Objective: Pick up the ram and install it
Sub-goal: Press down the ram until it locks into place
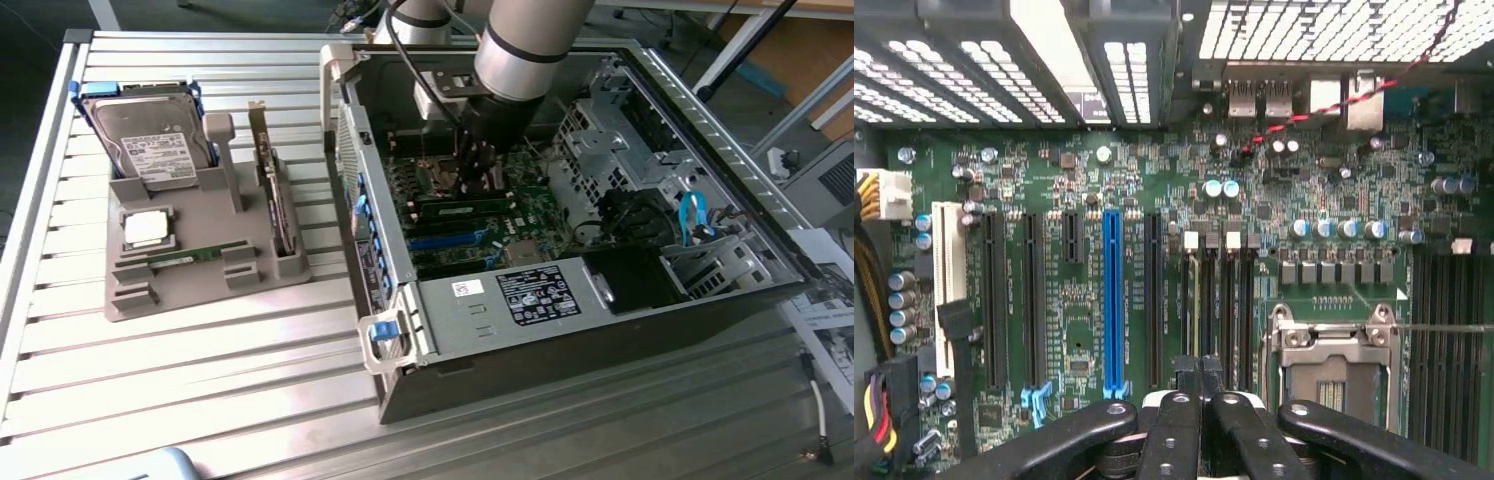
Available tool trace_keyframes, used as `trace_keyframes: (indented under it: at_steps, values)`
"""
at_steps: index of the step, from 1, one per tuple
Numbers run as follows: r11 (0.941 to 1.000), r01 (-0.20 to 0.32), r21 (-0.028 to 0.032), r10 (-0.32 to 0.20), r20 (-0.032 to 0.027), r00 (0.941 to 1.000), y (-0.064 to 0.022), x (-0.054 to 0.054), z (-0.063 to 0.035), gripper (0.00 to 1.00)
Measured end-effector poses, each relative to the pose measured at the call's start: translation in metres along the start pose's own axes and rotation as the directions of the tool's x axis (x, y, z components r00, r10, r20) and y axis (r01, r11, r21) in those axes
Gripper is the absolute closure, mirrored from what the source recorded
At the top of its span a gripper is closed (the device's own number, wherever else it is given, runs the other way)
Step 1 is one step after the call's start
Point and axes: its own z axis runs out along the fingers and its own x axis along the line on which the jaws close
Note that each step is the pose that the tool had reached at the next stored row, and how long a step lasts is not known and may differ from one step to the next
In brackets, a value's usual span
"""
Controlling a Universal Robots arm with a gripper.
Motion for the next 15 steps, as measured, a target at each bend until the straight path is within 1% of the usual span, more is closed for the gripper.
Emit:
trace_keyframes:
  at_steps: [6, 12, 15]
  values:
    - [1.0000, 0.000, 0.0000, 0.000, 0.0000, 1.0000, 0.0000, 0.0001, 0.0002, 0.90]
    - [1.0000, 0.000, 0.0000, 0.000, 0.0000, 1.0000, 0.0000, 0.0002, 0.0047, 0.90]
    - [1.0000, 0.000, -0.0001, 0.000, -0.0002, 1.0000, 0.0000, 0.0002, 0.0050, 0.90]
